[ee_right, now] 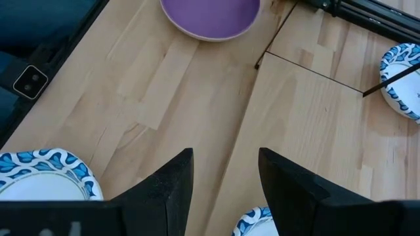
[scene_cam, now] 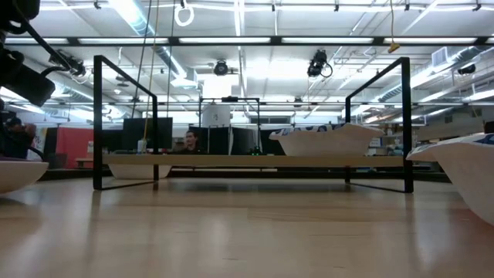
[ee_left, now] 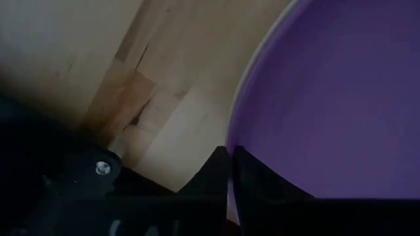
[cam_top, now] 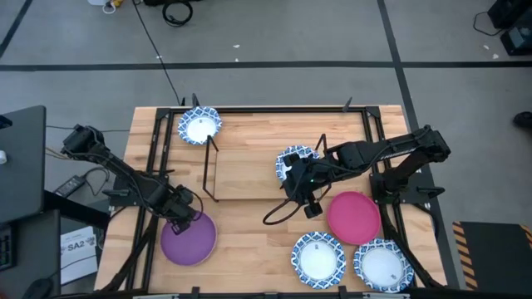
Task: Place and stack plates onto a shelf
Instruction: Put the purple plate on the shelf
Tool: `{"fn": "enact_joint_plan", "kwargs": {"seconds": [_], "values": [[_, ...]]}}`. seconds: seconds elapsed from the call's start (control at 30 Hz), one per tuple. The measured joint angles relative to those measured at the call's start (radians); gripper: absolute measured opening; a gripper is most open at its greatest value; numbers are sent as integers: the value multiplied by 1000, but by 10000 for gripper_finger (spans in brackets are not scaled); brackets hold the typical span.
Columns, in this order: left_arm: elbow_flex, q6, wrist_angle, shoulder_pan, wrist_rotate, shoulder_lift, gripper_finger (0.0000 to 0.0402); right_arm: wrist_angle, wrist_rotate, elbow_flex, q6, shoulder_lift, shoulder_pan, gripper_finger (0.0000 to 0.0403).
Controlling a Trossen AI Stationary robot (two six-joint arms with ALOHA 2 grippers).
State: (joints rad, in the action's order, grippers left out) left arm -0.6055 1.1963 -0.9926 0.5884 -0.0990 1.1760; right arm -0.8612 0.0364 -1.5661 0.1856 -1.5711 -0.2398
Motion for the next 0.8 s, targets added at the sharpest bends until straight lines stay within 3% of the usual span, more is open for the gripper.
{"fn": "enact_joint_plan", "kwargs": {"seconds": [0.47, 0.8], "values": [[-140, -230, -3, 0, 7, -7, 12, 0, 0, 0, -3, 0, 0, 178], [-259, -251, -9, 0, 12, -8, 12, 0, 0, 0, -3, 0, 0, 178]]}}
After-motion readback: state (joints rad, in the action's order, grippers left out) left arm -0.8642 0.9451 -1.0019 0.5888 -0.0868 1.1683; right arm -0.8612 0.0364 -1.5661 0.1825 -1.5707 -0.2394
